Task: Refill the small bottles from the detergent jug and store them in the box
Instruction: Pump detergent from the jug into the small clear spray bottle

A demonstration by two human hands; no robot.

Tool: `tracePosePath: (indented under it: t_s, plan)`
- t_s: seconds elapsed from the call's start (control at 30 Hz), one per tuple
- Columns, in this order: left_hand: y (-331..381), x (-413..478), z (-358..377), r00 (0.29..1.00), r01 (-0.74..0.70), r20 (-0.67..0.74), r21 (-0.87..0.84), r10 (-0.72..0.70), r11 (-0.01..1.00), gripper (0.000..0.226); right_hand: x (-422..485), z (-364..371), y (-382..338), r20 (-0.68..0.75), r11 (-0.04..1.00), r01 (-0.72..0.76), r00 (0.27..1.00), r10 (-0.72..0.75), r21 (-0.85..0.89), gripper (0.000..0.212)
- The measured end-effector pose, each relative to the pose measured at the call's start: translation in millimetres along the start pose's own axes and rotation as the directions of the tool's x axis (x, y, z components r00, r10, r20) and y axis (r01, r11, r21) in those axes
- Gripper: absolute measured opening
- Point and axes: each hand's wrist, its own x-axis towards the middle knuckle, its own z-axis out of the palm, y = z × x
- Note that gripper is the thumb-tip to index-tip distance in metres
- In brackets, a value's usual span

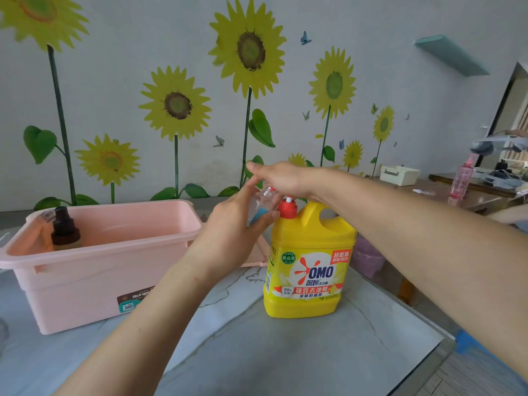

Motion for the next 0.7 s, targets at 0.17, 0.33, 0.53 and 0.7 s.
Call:
tracePosePath:
  t_s: [0.17,0.33,0.53,0.7]
  plan:
    - [1.8,-0.7,0.0,1.0,0.018,0.021,-0.005,-0.018,1.0,0.048,0.3,-6.9,-3.2,0.051,0.999,-0.01,0.999,0.012,-0.044,0.061]
    - [-0.1,1.2,-1.6,1.0,0.005,0.016,0.006,-0.005,1.0,0.055,2.2,-0.5,-1.6,-0.004,1.0,-0.007,1.0,0.006,-0.006,0.058]
    - [0.5,-0.6,-0.4,0.999,0.028,0.017,0.021,-0.028,0.999,0.049,-1.7,-6.2,-7.3,0.059,0.999,-0.027,0.998,0.029,-0.032,0.06]
    - [0.3,0.9,-1.3,1.0,0.006,0.001,0.023,-0.006,1.0,0.049,-1.8,0.5,-0.2,-0.027,0.998,-0.018,0.999,0.019,0.053,0.059]
